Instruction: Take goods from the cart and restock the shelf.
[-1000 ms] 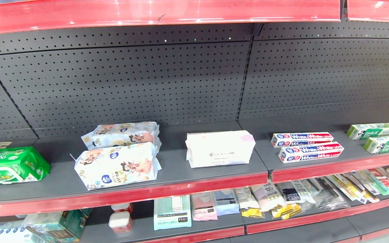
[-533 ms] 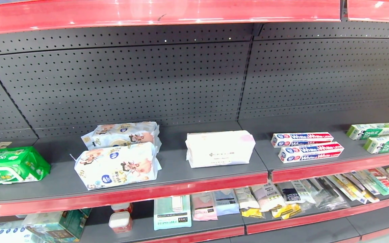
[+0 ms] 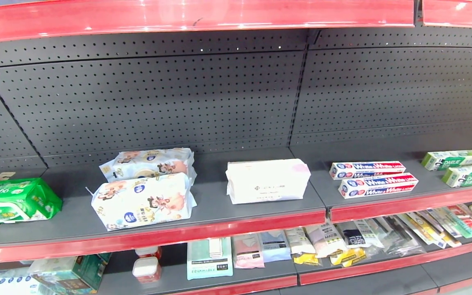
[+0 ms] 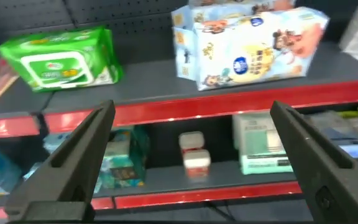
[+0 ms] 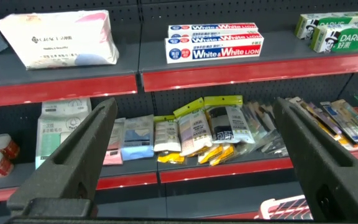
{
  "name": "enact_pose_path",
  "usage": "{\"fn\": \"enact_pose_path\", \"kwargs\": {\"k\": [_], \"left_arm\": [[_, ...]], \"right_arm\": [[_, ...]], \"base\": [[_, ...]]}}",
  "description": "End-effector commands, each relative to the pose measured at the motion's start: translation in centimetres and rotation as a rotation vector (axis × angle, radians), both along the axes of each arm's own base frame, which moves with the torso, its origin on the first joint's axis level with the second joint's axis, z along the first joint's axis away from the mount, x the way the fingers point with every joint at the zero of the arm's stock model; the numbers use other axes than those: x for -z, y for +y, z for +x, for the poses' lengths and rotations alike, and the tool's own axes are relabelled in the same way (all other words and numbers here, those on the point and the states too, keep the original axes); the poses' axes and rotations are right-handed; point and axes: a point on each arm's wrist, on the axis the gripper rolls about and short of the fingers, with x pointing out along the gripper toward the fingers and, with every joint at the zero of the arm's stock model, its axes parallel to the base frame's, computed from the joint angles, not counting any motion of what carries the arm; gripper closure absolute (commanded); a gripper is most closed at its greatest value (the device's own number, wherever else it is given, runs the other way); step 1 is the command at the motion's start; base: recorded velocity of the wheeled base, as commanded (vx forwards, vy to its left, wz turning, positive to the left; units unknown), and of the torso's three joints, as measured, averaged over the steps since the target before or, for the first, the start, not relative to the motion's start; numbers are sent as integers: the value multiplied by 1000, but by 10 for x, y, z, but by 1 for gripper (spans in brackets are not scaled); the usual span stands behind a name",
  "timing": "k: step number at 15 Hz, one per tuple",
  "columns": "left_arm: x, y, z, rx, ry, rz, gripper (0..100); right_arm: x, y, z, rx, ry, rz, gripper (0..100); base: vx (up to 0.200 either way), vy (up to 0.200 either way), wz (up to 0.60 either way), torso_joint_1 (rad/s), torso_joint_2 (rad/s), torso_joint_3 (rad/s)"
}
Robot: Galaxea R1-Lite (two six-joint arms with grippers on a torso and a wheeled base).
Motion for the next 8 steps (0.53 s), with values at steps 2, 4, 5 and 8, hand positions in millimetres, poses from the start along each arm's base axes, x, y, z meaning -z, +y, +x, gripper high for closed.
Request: {"fn": "enact_pose_path", "kwargs": {"k": [2,4,5,8], "left_arm": [[0,1,0,-33,3,-13,0],[0,1,0,-31,3,-13,0],[1,1,0,-41,12,-16,0],[4,3,0,-119,38,-67,0]], "right_arm": [[0,0,0,0,2,2,0],[0,0,0,0,2,2,0],[0,0,0,0,2,2,0],[0,0,0,0,2,2,0]], "base": [[0,0,600,0,0,2],[0,0,600,5,2,2],[0,0,0,0,0,0],[0,0,0,0,0,0]]}}
